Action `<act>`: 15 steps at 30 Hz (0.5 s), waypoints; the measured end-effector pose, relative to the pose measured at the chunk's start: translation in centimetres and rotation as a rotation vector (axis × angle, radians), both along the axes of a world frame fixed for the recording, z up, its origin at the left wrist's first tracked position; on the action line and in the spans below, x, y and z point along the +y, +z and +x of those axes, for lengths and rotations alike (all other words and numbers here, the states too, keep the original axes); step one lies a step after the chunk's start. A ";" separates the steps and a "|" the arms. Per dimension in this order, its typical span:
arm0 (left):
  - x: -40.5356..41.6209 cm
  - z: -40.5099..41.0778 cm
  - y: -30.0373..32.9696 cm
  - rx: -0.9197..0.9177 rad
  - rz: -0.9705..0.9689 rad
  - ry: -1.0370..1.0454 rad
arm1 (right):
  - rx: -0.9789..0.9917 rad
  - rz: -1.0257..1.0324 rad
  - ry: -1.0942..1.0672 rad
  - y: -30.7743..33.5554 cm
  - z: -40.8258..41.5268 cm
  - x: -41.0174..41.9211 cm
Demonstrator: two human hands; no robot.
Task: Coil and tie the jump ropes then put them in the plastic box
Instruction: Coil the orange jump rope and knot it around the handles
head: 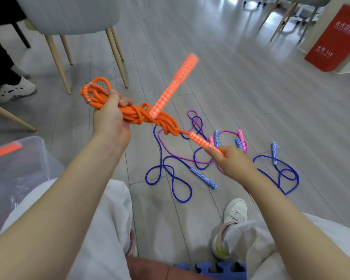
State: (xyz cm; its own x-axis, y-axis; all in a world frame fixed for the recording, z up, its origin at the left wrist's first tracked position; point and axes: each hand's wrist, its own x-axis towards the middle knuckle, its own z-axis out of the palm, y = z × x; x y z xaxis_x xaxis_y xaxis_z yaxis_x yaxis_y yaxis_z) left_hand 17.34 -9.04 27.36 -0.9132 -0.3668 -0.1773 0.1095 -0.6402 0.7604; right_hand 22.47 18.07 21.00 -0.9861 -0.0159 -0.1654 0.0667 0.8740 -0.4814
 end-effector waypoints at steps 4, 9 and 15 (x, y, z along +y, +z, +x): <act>-0.4 -0.2 -0.4 -0.018 -0.002 -0.034 | -0.045 -0.022 0.015 -0.7 -0.2 0.1; -0.1 0.5 0.1 0.001 -0.010 -0.014 | -0.034 0.015 0.012 -0.8 -0.9 -0.1; -0.8 0.2 -0.6 -0.071 0.017 0.001 | -0.080 0.040 0.024 -1.3 -1.1 -0.4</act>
State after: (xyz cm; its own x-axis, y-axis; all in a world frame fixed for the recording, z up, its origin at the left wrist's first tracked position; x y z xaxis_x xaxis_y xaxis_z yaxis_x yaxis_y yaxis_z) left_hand 17.56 -9.86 26.72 -0.8980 -0.3638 -0.2477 0.0564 -0.6532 0.7551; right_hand 21.36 17.63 19.67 -0.9690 -0.0313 -0.2451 0.0824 0.8943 -0.4399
